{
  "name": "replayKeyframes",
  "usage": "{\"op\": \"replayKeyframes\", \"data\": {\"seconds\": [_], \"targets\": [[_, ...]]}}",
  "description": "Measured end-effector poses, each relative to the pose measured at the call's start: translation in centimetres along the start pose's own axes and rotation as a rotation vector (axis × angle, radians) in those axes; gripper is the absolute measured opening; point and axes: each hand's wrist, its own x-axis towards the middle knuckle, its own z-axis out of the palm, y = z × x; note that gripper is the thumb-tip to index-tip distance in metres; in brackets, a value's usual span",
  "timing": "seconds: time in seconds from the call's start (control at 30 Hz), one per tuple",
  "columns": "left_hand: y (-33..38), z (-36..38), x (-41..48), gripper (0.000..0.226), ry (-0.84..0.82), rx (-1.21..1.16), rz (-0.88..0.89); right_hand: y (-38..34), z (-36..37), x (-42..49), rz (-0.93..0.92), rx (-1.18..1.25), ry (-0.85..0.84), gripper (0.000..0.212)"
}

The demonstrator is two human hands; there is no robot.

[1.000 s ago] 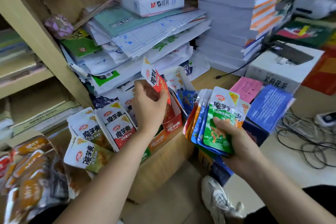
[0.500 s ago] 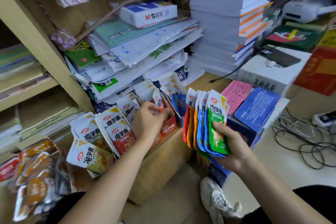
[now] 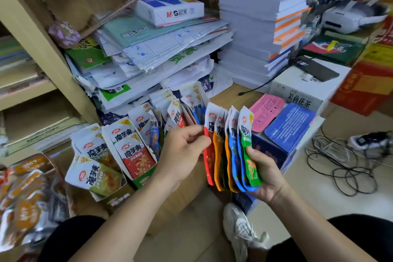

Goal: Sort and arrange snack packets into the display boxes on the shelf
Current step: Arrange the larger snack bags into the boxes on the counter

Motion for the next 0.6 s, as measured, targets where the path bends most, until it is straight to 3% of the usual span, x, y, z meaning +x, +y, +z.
{"op": "replayKeyframes", "data": {"seconds": [0.1,0.33,0.4,0.5,0.6], "targets": [[-0.4,-1.1,-0.3,0.016,0.125,0.003,0.005,0.2,0.1,0.6,-0.031,0.026,0.056,0.071],[-0.8,-4.8,1.2,0.03,0.563,0.23,0.133,0.4,0.5,1.7,-0.047,-0.071,0.132,0.086],[-0.6,-5.8,2.3,0.027,0.634,0.279,0.168,0.6,0.8,2.0,-0.064,-0.116,0.144,0.081],[-0.7,-7.4,4.1,0.019,0.713,0.274,0.18,0.7,1.9,2.3,-0.116,-0.249,0.234,0.053],[-1.4,-7.8,5.7,0.012,0.712,0.212,0.109,0.7,2.4,2.5,-0.216,-0.434,0.326,0.049]]}}
